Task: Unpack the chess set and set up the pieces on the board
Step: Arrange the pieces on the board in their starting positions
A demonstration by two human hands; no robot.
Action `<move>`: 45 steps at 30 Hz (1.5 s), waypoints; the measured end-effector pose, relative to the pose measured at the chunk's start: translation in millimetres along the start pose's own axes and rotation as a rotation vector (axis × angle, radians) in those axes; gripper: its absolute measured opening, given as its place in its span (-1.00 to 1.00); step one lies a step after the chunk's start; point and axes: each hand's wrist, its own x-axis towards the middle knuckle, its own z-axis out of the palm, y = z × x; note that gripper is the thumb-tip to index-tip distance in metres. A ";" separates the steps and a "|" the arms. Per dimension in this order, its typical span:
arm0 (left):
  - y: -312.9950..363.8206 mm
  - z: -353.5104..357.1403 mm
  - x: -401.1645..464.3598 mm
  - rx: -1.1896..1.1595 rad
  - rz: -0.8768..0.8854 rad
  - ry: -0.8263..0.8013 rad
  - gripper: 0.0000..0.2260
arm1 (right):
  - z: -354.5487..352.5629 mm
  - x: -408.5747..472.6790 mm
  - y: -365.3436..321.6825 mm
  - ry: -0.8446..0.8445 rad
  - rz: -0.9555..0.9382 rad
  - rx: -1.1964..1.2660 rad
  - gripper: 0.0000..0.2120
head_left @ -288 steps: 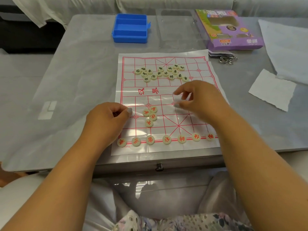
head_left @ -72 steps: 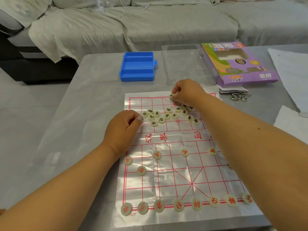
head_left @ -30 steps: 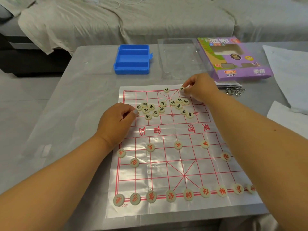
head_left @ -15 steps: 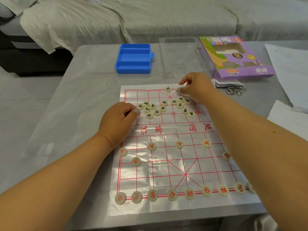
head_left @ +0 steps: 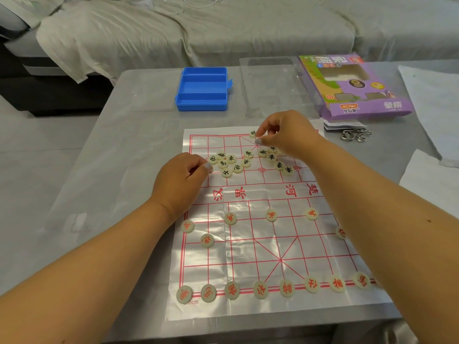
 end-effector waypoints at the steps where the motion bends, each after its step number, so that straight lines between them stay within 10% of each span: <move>1: -0.1 0.2 0.3 -0.001 0.002 0.000 -0.75 | 0.0 -1.8 -0.3 -0.009 -0.003 0.000 -0.85; 27: 3.5 -1.2 -1.5 -0.024 0.019 0.023 -0.63 | 51.3 -26.8 -34.5 -0.047 -0.275 -0.273 -0.72; 33: -0.7 -1.1 0.3 -0.038 0.009 0.009 -0.65 | 11.4 16.4 -13.9 0.152 -0.040 -0.027 -0.77; 45: -1.9 -1.4 0.0 -0.059 0.015 0.016 -0.66 | 36.5 50.2 -20.0 0.031 0.002 -0.179 -0.75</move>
